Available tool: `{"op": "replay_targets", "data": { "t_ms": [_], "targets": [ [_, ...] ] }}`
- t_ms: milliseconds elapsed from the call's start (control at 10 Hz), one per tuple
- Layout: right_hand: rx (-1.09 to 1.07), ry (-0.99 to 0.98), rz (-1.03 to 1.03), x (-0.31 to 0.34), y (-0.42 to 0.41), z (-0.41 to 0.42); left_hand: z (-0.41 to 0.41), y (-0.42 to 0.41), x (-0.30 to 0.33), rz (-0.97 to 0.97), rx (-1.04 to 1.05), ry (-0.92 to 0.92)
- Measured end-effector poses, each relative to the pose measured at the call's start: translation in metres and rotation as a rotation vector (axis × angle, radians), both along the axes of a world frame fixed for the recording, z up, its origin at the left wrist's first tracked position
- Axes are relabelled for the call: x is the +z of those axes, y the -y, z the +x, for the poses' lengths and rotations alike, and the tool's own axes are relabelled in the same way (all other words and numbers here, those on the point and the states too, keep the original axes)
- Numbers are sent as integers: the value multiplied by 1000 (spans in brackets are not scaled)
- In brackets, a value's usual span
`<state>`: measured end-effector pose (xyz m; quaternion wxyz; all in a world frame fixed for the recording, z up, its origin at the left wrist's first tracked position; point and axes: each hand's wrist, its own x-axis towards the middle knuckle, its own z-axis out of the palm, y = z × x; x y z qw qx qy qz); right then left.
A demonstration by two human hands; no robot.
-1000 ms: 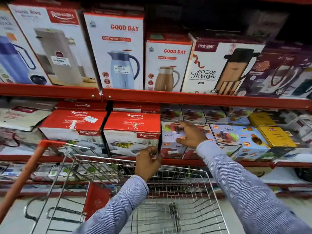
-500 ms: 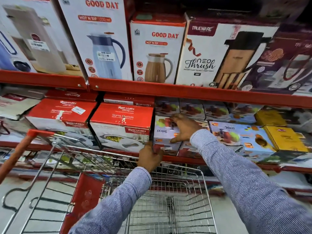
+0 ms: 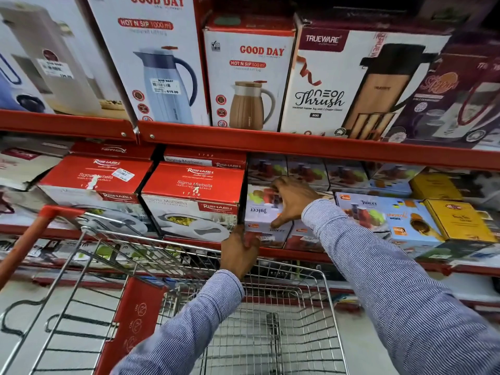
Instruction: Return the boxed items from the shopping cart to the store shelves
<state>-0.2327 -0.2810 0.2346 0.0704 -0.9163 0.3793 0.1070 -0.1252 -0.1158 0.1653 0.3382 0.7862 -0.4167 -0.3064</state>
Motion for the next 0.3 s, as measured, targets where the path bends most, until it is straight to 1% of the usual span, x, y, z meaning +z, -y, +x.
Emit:
{"op": "replay_targets", "data": {
  "t_ms": [100, 200, 300],
  "targets": [
    [-7, -10, -23, 0, -4, 1, 2, -1, -3, 9, -1, -20],
    [-9, -20, -23, 2, -5, 1, 2, -2, 1, 1, -11, -2],
    [-27, 24, -26, -2, -11, -7, 6, -5, 16, -58, -9, 90]
  ]
}}
